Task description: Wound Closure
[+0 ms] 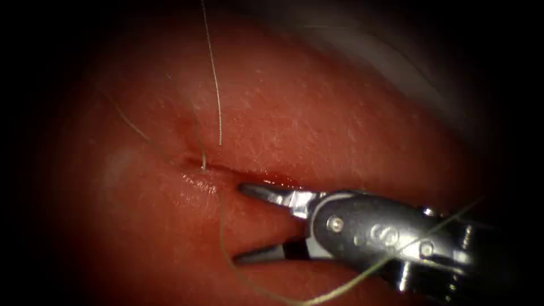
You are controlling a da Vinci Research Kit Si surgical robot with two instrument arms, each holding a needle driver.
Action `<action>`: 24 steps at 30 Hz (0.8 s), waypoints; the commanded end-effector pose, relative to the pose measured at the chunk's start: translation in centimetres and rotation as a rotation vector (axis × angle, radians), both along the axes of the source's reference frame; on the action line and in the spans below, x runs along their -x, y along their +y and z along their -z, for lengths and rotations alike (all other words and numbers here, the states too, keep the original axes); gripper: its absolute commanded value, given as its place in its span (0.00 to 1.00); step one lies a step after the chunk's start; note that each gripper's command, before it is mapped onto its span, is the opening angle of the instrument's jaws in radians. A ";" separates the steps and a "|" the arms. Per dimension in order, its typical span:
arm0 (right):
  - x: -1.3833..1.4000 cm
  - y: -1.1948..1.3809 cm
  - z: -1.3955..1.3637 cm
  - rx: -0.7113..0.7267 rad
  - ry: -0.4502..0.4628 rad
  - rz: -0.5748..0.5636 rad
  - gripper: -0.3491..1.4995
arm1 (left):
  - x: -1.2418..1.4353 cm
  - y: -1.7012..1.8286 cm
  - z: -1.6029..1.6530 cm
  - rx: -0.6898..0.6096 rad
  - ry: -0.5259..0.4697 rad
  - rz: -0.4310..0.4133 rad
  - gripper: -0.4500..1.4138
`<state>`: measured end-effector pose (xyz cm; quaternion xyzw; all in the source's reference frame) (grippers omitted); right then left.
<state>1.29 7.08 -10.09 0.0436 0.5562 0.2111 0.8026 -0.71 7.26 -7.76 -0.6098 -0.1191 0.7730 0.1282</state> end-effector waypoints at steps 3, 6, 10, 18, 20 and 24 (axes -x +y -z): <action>-0.15 0.01 -0.20 0.012 -0.005 -0.004 0.82 | 0.01 -0.05 -0.06 -0.002 -0.001 -0.002 0.05; -0.20 0.00 -0.32 0.021 -0.010 -0.007 0.77 | 0.01 -0.05 -0.06 -0.002 -0.001 -0.002 0.05; -0.16 -0.03 -0.34 0.005 0.015 0.058 0.00 | 0.01 -0.05 -0.06 -0.002 -0.001 -0.002 0.05; -0.14 -0.14 -0.12 -0.009 0.031 0.090 0.00 | 0.00 -0.05 -0.06 -0.002 -0.001 -0.002 0.05; -0.20 -0.24 -0.05 -0.011 0.043 0.107 0.00 | 0.00 -0.05 -0.06 -0.002 -0.001 -0.003 0.05; -0.24 -0.32 0.03 -0.016 0.050 0.130 0.00 | -0.02 -0.06 -0.06 -0.002 -0.005 -0.003 0.05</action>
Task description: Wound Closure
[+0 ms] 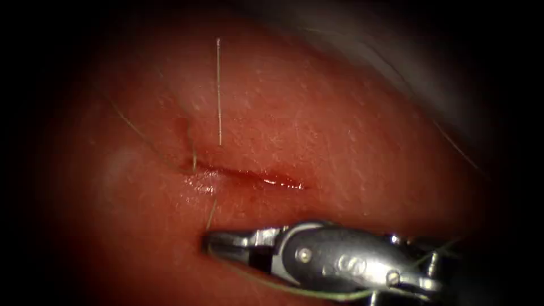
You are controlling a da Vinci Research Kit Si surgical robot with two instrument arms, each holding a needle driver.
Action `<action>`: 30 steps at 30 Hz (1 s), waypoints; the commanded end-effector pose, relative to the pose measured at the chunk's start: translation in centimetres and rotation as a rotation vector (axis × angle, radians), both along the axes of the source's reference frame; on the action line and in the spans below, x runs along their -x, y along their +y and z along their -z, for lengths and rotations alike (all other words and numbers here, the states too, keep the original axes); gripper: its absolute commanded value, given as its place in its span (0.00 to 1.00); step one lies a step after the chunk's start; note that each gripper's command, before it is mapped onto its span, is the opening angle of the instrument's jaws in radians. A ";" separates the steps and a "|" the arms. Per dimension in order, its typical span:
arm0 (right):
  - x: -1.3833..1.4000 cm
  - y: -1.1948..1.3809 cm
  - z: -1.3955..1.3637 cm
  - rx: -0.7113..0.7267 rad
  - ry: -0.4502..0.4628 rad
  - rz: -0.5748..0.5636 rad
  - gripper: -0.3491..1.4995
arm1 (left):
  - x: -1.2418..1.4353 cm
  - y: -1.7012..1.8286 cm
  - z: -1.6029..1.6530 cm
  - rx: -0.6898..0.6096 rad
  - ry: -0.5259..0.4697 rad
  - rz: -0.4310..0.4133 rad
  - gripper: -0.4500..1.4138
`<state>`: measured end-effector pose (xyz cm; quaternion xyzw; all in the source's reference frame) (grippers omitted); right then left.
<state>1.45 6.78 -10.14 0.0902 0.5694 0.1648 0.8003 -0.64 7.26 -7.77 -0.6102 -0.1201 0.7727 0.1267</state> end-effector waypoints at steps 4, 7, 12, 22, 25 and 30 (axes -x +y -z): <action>-0.10 -0.09 0.04 -0.001 0.007 0.018 0.00 | 0.03 -0.05 -0.06 -0.002 -0.004 -0.001 0.05; -0.09 -0.06 0.01 0.000 0.007 0.017 0.00 | 0.04 -0.05 -0.06 -0.002 -0.003 0.001 0.05; -0.09 -0.03 -0.05 0.006 -0.001 0.001 0.46 | 0.05 -0.05 -0.07 -0.002 -0.002 0.001 0.05; 0.35 -0.13 0.01 -0.015 -0.080 -0.096 0.94 | 0.09 -0.07 -0.10 0.001 0.003 0.003 0.05; 0.51 -0.31 0.04 -0.062 -0.149 -0.089 0.95 | 0.09 -0.09 -0.15 -0.003 0.038 -0.018 0.05; 0.67 -0.44 0.20 -0.139 -0.175 -0.141 0.95 | 0.05 -0.07 -0.21 -0.006 0.050 -0.006 0.05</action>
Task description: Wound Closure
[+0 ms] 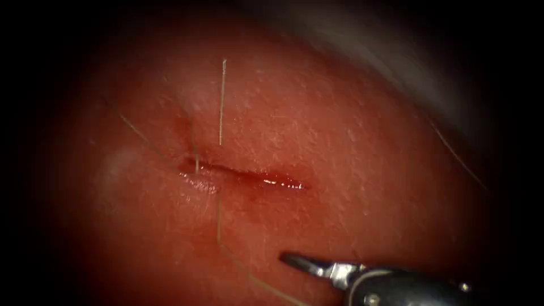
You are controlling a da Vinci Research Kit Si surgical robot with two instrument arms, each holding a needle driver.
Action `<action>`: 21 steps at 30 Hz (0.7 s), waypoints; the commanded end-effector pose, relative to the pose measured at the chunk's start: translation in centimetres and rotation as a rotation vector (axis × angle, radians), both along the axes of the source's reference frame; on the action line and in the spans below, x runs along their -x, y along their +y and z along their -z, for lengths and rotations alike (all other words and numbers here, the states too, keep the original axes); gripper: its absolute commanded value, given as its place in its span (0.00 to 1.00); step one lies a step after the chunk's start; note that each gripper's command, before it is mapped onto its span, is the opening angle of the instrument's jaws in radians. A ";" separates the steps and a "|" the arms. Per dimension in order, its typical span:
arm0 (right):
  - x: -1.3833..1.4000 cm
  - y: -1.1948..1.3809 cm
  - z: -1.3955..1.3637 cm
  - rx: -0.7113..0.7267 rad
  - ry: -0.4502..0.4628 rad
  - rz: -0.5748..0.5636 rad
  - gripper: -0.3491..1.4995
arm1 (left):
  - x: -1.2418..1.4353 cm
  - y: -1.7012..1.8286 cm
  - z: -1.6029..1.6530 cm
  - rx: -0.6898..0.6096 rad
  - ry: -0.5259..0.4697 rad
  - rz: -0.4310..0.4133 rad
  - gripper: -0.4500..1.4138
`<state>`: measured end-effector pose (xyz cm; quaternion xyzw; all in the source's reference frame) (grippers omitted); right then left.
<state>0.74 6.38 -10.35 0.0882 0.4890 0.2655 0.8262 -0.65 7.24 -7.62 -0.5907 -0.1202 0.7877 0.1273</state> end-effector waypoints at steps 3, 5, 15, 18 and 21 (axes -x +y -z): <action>0.08 -0.29 0.13 -0.092 -0.001 0.028 0.95 | 0.01 -0.06 -0.06 -0.003 0.004 0.005 0.05; 0.11 -0.44 0.23 -0.132 -0.035 0.078 0.95 | 0.01 -0.05 -0.06 -0.003 0.005 0.006 0.05; -0.42 -0.44 1.45 -0.260 0.232 0.152 0.73 | 0.02 -0.05 -0.06 -0.003 0.005 0.007 0.05; -0.50 -0.04 1.70 -0.250 0.322 0.038 0.71 | 0.02 -0.05 -0.06 -0.003 0.005 0.007 0.05; -0.49 0.42 1.70 -0.250 0.286 -0.055 0.71 | 0.02 -0.05 -0.06 -0.003 0.005 0.007 0.05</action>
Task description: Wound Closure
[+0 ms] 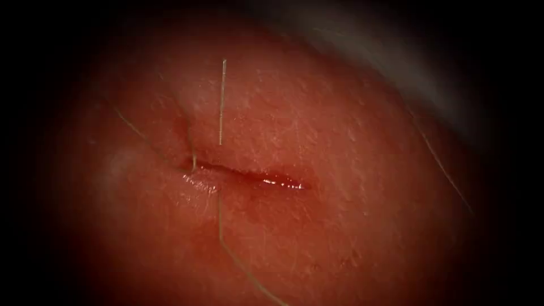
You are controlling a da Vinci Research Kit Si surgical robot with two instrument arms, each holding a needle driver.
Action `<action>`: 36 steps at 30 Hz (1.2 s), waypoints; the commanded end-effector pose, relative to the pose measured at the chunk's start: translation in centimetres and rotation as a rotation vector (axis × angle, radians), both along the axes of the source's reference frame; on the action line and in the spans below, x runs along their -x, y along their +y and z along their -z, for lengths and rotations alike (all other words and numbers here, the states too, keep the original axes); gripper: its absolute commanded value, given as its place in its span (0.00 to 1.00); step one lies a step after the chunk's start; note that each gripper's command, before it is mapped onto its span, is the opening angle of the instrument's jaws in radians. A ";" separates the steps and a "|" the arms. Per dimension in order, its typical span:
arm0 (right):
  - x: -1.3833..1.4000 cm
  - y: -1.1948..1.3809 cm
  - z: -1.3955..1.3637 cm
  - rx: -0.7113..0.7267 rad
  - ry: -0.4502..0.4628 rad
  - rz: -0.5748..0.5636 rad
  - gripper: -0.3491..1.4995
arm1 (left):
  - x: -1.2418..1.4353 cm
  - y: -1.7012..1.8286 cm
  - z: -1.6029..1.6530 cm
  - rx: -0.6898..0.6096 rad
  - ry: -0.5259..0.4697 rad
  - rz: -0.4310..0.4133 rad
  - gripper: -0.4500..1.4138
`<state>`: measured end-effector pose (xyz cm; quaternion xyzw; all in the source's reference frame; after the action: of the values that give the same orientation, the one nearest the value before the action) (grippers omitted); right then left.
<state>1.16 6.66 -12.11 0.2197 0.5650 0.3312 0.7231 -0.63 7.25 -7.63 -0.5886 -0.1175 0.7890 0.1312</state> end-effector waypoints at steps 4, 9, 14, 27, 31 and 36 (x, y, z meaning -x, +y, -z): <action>0.01 0.48 -0.32 0.016 -0.041 -0.055 0.71 | 0.04 -0.06 -0.06 -0.002 -0.001 -0.002 0.05; 0.18 1.00 -1.02 -0.036 -0.042 -0.164 0.72 | 0.06 -0.06 -0.06 -0.002 0.000 0.001 0.05; 0.09 1.27 -1.54 -0.063 -0.055 -0.197 0.69 | 0.06 -0.07 -0.07 -0.002 0.001 0.001 0.05; -0.11 1.42 -2.88 -0.213 -0.096 -0.296 0.66 | 0.06 -0.07 -0.06 -0.002 0.001 0.002 0.05; -0.20 1.44 -2.85 -0.236 -0.076 -0.289 0.63 | 0.06 -0.07 -0.06 -0.002 0.001 0.002 0.05; -0.34 1.49 -2.80 -0.241 -0.061 -0.295 0.52 | 0.07 -0.08 -0.07 -0.001 0.002 0.003 0.05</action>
<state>1.43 8.12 -9.34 0.2102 0.5237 0.5063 0.6521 -0.67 7.22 -7.62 -0.5882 -0.1161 0.7894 0.1321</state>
